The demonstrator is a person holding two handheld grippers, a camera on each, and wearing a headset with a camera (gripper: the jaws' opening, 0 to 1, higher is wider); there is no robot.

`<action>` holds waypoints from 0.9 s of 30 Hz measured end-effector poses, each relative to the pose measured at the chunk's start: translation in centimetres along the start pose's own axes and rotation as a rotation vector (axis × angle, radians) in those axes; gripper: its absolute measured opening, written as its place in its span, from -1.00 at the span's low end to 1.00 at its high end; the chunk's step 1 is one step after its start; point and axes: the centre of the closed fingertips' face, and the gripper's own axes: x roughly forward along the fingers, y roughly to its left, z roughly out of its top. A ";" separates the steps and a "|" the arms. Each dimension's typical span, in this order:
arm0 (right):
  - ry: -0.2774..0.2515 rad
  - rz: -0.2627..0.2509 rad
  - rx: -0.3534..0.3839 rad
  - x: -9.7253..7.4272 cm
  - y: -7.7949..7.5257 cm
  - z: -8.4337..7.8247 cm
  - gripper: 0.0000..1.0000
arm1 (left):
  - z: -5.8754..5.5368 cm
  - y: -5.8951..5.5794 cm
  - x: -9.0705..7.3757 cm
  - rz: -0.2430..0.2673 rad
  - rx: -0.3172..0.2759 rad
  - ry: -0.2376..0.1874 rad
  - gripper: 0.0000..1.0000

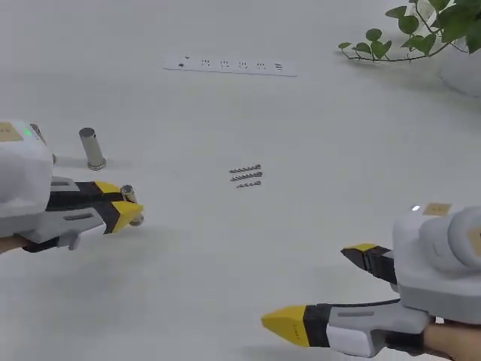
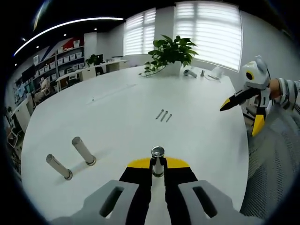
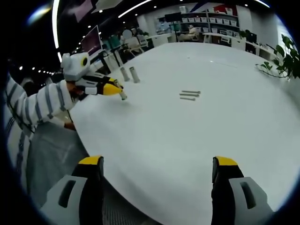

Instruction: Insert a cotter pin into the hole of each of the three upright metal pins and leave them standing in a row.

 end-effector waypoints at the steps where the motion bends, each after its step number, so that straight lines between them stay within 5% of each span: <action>1: -0.006 0.001 -0.001 0.0 0.0 0.1 0.97 | -0.1 0.0 0.1 -0.003 -0.006 0.002 -0.87; 19: -0.036 0.021 0.005 0.5 0.3 0.7 0.99 | -2.1 -0.8 0.7 -0.003 -0.034 0.041 -0.87; 27: -0.029 0.021 -0.004 0.6 0.2 0.8 0.99 | -2.1 -1.0 0.8 -0.005 -0.038 0.030 -0.86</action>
